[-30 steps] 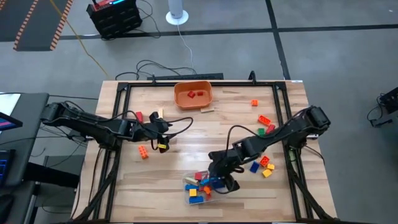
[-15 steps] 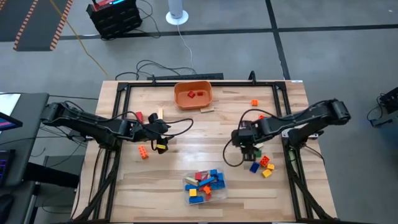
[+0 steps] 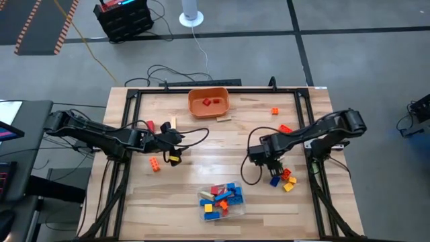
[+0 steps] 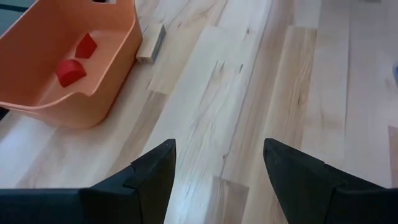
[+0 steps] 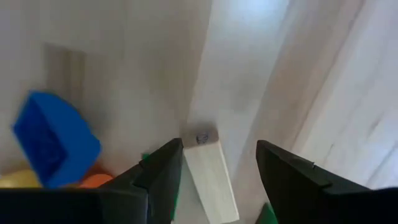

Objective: Sort blocks by size
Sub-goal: Put the large brown wooden block into the transparent bin

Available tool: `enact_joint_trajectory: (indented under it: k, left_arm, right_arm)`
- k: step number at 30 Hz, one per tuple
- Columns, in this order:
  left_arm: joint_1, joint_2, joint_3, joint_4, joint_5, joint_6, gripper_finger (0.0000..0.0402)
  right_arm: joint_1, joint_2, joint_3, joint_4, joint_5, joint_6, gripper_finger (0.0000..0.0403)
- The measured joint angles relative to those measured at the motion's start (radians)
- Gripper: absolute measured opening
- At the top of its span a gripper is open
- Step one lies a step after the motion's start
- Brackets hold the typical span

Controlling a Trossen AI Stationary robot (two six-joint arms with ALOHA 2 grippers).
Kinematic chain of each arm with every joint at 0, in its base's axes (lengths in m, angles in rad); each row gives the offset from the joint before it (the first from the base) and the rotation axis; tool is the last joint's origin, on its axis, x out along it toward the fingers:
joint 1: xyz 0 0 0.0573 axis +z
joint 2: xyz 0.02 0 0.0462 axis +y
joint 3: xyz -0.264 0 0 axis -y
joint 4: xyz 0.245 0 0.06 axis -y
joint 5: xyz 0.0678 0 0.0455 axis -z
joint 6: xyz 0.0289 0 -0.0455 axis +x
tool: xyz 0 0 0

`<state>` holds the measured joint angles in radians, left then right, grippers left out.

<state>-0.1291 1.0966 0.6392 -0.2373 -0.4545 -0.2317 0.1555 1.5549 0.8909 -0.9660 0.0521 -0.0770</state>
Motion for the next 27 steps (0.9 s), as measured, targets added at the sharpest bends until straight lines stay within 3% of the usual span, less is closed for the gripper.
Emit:
enact_joint_trajectory:
  k: [6,18,27]
  left_arm:
    - [0.0,0.0,0.0,-0.035,0.01,-0.017,0.0235]
    - [0.0,0.0,0.0,-0.036,0.013,-0.018,0.0235]
    - [0.0,0.0,0.0,-0.035,0.013,-0.017,0.0235]
  right_arm:
    - [0.001,0.067,0.0,-0.042,0.002,-0.011,0.0235]
    - [0.001,0.07,-0.077,-0.004,0.002,-0.056,0.0231]
    - [-0.007,0.068,-0.08,0.033,0.011,-0.07,0.0125]
